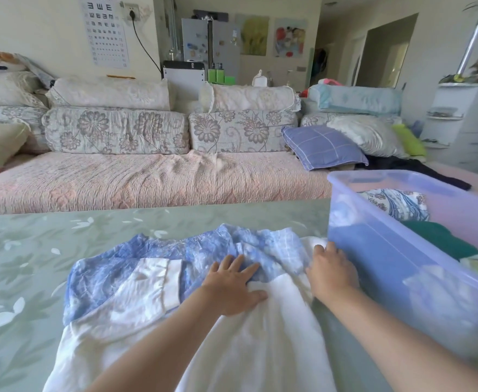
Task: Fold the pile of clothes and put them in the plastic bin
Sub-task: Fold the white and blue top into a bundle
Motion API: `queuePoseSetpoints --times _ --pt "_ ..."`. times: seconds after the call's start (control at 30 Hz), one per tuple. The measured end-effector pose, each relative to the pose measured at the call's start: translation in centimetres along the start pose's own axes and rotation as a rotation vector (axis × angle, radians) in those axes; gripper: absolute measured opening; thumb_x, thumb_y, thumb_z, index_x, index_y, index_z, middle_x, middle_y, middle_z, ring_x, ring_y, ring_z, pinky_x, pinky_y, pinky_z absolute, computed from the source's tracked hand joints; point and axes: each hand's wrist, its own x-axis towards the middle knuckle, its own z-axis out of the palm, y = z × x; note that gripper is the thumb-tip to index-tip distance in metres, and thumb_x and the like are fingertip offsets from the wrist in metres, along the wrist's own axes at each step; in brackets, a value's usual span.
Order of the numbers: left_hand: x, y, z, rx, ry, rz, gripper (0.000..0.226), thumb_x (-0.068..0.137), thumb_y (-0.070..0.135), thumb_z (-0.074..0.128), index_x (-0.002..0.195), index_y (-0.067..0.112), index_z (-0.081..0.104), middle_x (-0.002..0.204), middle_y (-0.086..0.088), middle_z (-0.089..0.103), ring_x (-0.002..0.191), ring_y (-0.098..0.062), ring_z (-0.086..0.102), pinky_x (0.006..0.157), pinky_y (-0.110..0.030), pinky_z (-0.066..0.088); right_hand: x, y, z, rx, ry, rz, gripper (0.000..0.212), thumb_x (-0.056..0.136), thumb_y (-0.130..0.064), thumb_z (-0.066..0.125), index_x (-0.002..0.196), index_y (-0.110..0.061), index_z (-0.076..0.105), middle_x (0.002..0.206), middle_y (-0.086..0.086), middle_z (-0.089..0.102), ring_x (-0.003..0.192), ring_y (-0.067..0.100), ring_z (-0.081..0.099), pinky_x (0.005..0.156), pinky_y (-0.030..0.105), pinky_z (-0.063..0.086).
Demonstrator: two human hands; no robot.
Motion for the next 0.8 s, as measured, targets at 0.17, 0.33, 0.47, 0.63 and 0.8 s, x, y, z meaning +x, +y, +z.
queuePoseSetpoints --times 0.17,0.33,0.47,0.63,0.8 --pt "0.0 0.1 0.0 -0.019 0.024 -0.023 0.078 0.087 0.076 0.031 0.154 0.041 0.013 0.164 0.005 0.002 0.15 -0.021 -0.001 0.121 -0.046 0.005 0.0 0.3 0.4 0.143 -0.13 0.135 0.058 0.094 -0.054 0.051 0.142 -0.022 0.039 0.135 0.014 0.041 0.121 0.032 0.049 0.091 0.037 0.047" --pt "-0.5 0.7 -1.0 -0.234 0.244 0.01 0.055 0.092 0.048 0.048 0.145 0.035 0.038 0.152 0.007 0.034 0.141 -0.019 0.023 0.115 -0.036 0.022 0.0 -0.7 -0.2 0.424 0.021 0.107 0.022 0.083 -0.007 0.053 0.102 -0.014 0.061 0.124 0.012 0.059 0.111 0.03 0.059 0.082 0.033 0.049" --pt "0.2 1.1 -3.3 -0.632 0.388 -0.088 0.04 0.093 0.025 0.054 0.133 0.025 0.054 0.123 -0.001 0.06 0.116 -0.023 0.052 0.097 -0.028 0.037 0.0 -2.7 -1.3 0.665 0.359 -0.023 0.034 0.076 0.008 0.056 0.098 -0.013 0.07 0.11 0.015 0.057 0.095 0.037 0.062 0.075 0.038 0.046" --pt "-0.6 0.5 -5.8 -1.373 0.41 -0.231 0.03 0.102 0.025 0.045 0.13 0.019 0.05 0.097 -0.009 0.063 0.078 -0.025 0.06 0.073 -0.033 0.046 -2.7 -6.6 -3.3 0.823 0.293 -0.579 0.035 0.072 0.006 0.049 0.09 -0.015 0.071 0.097 0.001 0.062 0.089 0.017 0.061 0.077 0.028 0.049" --pt "-2.3 -2.3 -5.6 -1.377 0.298 -0.473 0.031 0.099 0.043 0.044 0.125 0.026 0.044 0.108 -0.01 0.056 0.09 -0.028 0.06 0.071 -0.036 0.054 -4.7 -8.7 -3.2 1.048 -0.109 -0.429 0.025 0.079 -0.009 0.064 0.067 -0.03 0.068 0.071 -0.014 0.071 0.07 -0.001 0.066 0.072 0.019 0.052"
